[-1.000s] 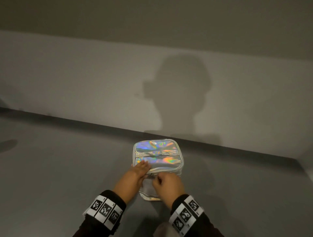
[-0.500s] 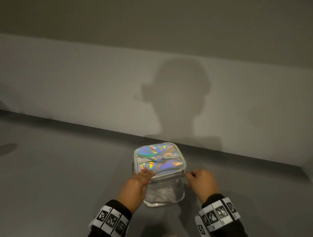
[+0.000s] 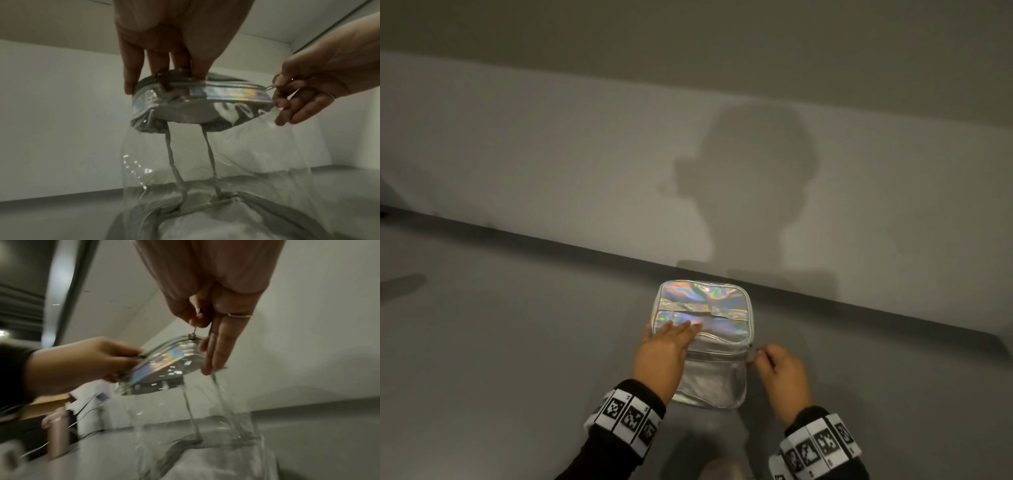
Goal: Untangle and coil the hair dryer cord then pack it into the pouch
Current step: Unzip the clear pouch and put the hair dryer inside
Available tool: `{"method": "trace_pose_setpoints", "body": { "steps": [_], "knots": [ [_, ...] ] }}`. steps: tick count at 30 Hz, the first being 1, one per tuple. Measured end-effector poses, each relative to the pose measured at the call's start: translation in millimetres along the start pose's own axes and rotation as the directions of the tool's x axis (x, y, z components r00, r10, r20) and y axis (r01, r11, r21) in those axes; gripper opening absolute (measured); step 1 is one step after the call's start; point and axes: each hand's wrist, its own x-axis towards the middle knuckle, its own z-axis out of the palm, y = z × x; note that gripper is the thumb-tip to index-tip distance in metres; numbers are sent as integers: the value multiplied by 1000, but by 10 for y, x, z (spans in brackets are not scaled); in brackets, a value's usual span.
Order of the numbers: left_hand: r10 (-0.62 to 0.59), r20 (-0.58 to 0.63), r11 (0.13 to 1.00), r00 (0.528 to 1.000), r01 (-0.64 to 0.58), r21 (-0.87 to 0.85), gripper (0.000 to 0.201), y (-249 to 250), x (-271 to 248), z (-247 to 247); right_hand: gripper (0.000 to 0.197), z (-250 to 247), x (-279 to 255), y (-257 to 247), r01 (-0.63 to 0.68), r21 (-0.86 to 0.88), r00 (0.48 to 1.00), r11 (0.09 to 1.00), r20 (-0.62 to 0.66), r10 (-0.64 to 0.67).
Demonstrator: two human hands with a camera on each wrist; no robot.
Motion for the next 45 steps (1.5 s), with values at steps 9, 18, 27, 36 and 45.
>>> {"method": "trace_pose_setpoints", "body": {
  "steps": [9, 18, 27, 36, 45],
  "knots": [
    [155, 65, 984, 986, -160, 78, 41, -26, -137, -72, 27, -77, 1081, 135, -179, -224, 976, 958, 83, 201],
    [-19, -103, 942, 995, -16, -336, 47, -109, -302, -52, 48, 253, 378, -510, 460, -212, 881, 862, 232, -413],
    [-430, -42, 671, 902, 288, -683, 42, -86, -340, -79, 41, 553, 30, -443, 557, -368, 828, 744, 309, -468],
    [-368, -66, 867, 927, 317, -384, 11, -465, -68, -335, 41, 293, -124, -449, 596, -167, 794, 785, 262, -548],
    [-287, 376, 717, 881, 458, -526, 19, -295, 521, -219, 25, -140, 439, -1225, 435, 17, 896, 900, 89, -435]
  ]
}}
